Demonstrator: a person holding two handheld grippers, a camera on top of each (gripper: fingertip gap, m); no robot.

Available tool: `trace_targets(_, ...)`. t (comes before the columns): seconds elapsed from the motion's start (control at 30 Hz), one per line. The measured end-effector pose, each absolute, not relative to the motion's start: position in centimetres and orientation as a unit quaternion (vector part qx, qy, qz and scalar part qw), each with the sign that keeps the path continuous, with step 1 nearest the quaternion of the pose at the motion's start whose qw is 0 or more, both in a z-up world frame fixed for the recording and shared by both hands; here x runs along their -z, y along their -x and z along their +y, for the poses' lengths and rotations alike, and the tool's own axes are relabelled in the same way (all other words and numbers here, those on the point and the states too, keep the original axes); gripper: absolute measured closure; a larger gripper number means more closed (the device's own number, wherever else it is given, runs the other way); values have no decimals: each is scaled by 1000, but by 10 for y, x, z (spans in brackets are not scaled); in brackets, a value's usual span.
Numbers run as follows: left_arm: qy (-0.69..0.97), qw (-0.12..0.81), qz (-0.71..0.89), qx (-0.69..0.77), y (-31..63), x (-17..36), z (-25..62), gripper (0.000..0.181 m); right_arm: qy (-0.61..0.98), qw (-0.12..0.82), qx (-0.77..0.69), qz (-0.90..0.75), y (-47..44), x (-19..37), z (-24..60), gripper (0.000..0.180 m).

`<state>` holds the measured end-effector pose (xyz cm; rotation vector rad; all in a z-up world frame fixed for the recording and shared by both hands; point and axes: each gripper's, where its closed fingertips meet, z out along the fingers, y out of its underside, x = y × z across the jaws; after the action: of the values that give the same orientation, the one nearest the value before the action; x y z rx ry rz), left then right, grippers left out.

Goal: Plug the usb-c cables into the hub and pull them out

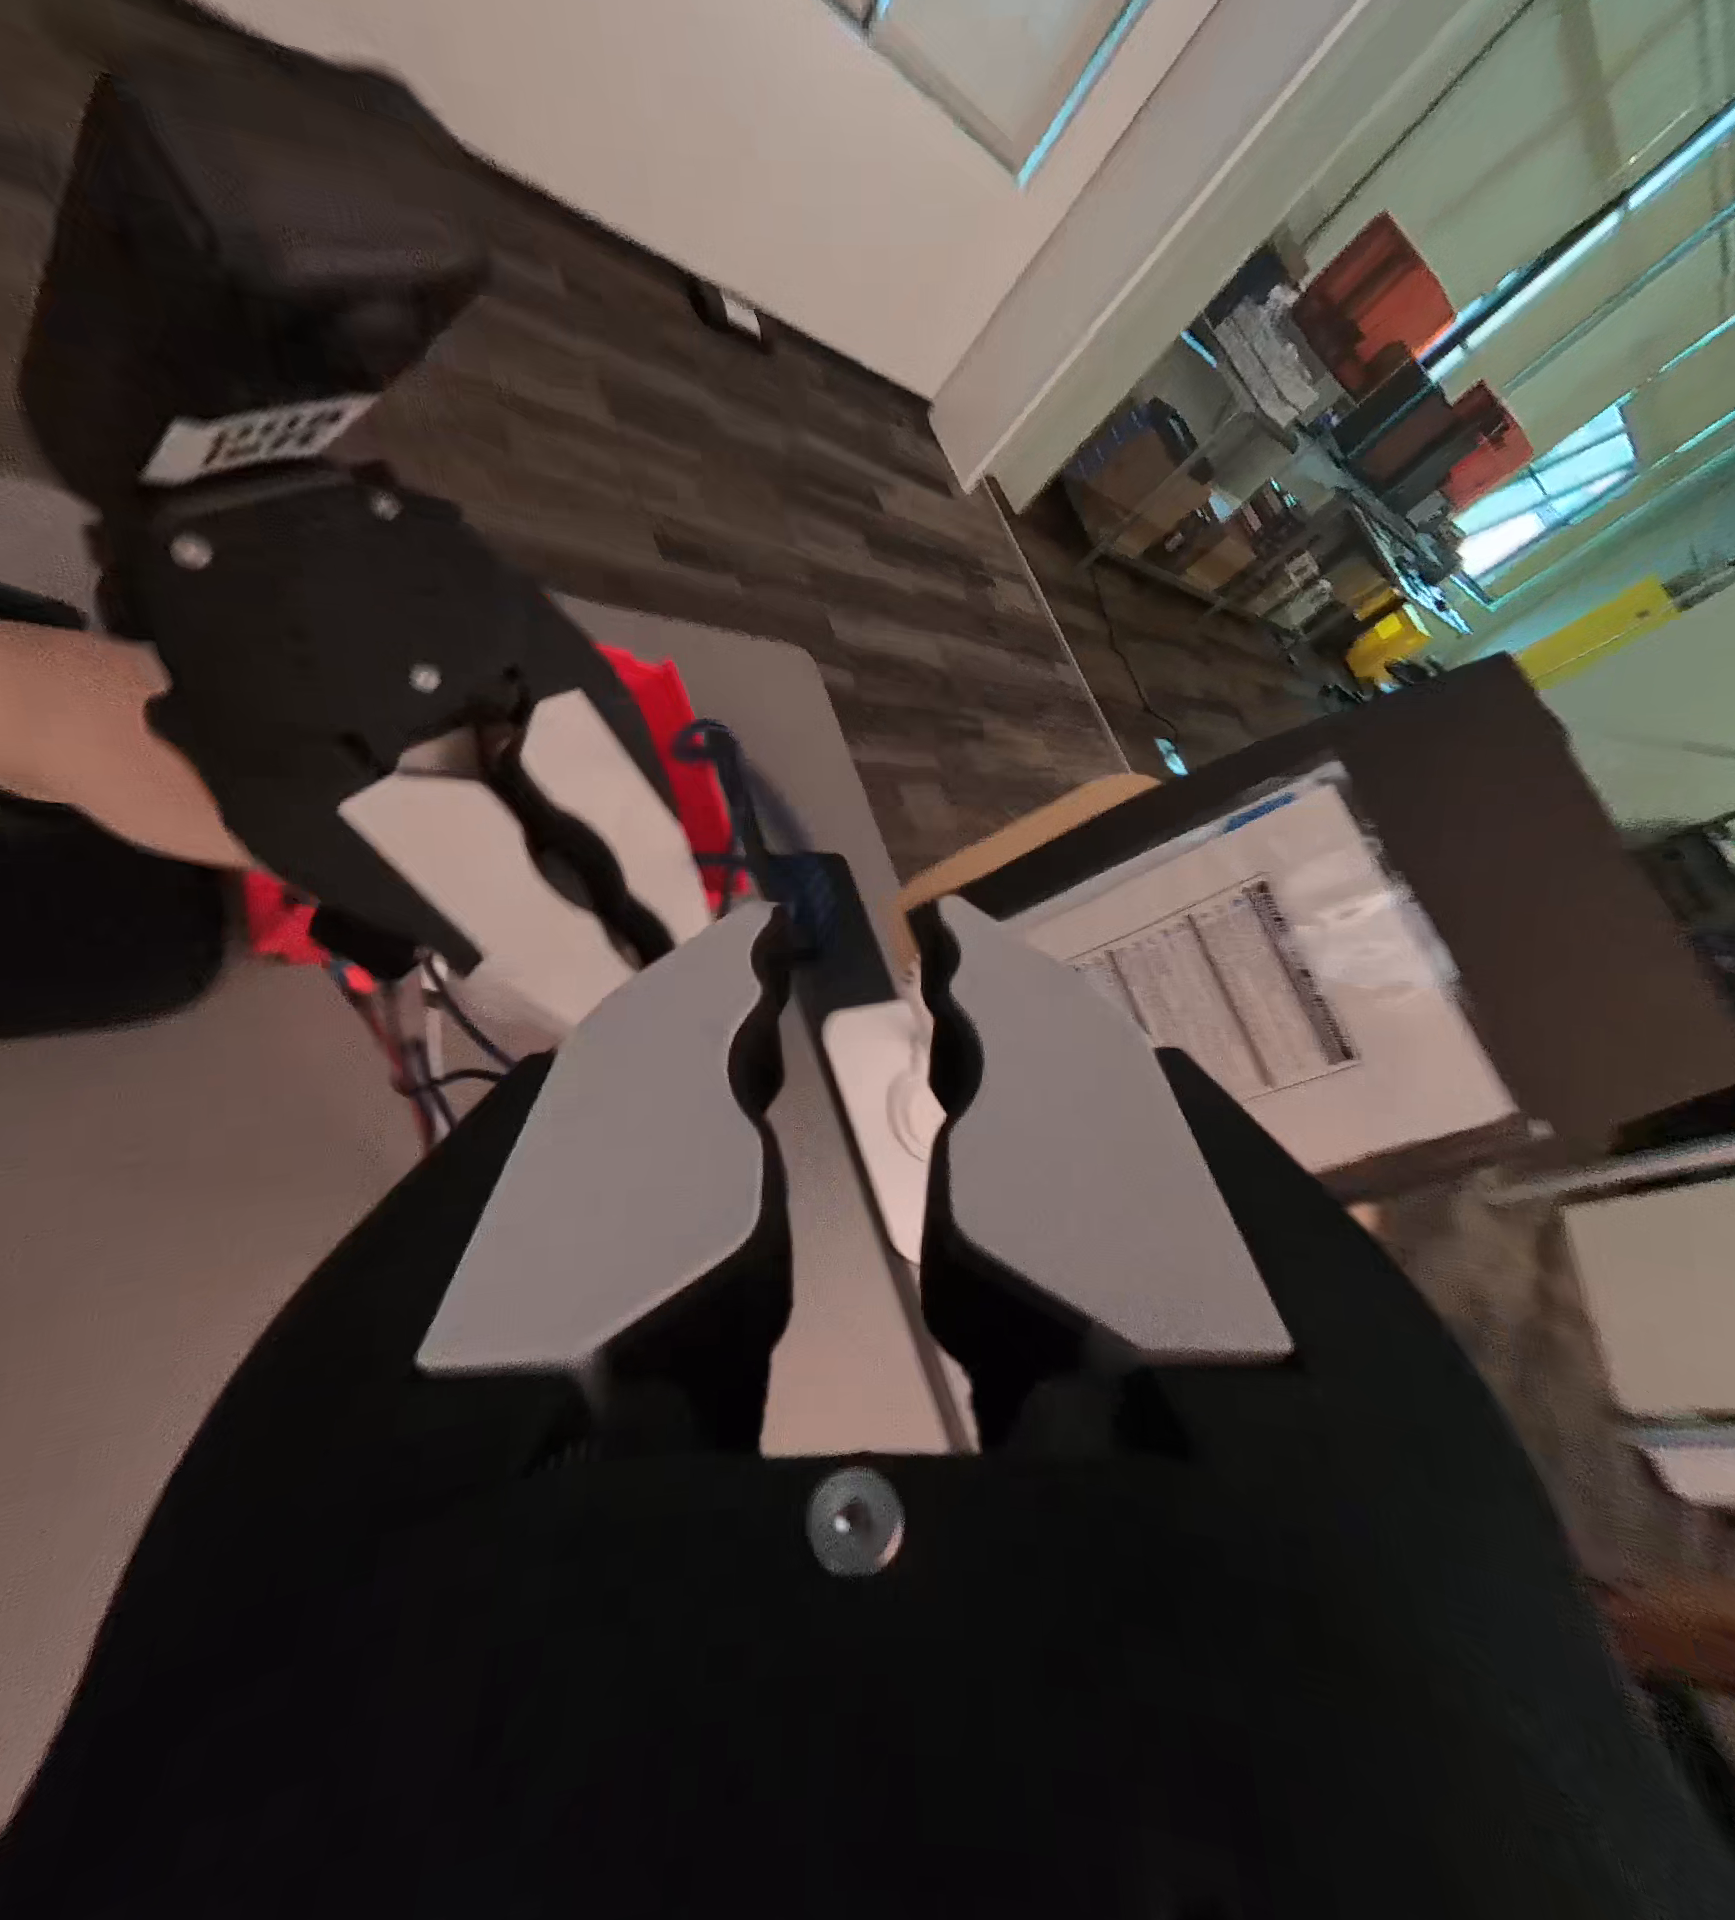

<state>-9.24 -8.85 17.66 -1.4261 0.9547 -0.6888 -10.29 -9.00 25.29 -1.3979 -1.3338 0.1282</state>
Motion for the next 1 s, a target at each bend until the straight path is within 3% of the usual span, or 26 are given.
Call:
trace_targets(0.17, 618, 607, 430, 255, 98, -198, -99, 178, 545, 640, -268, -471, 65, -202, -117, 140)
trace_targets(0.27, 616, 613, 436, 234, 100, -214, -106, 178, 545, 621, -321, -462, 53, -133, -125, 121)
trace_targets(0.37, 615, 617, 440, 218, 100, -226, -112, 178, 560, 570, -359, -482, 68, -80, -143, 121)
trace_targets(0.5, 615, 621, 440, 206, 98, -234, -117, 178, 555, 559, -353, -505, 91, -67, -173, 123)
trace_targets(0.63, 615, 624, 439, 199, 100, -239, -117, 178, 556, 601, -315, -480, 96, -72, -178, 146)
trace_targets(0.7, 619, 623, 436, 195, 104, -240, -115, 178, 556, 625, -241, -491, 94, -66, -165, 176)
trace_targets(1.0, 690, 564, 393, 226, 128, -171, -69, 178, 583, 550, -195, -566, 126, -134, -139, 177)
